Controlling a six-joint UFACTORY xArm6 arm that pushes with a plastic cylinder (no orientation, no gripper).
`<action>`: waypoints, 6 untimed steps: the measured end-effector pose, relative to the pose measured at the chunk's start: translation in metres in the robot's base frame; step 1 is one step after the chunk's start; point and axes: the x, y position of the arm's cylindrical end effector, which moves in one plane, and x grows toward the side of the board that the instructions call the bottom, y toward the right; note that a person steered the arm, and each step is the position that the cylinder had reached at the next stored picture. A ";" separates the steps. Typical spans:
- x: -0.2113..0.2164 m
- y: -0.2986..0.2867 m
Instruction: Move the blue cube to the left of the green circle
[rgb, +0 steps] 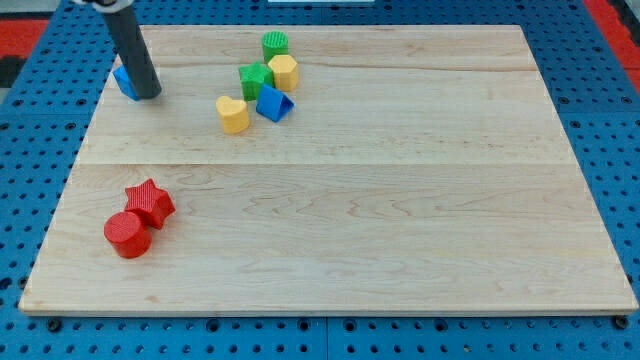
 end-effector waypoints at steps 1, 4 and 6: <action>0.014 0.012; 0.056 -0.074; -0.028 -0.021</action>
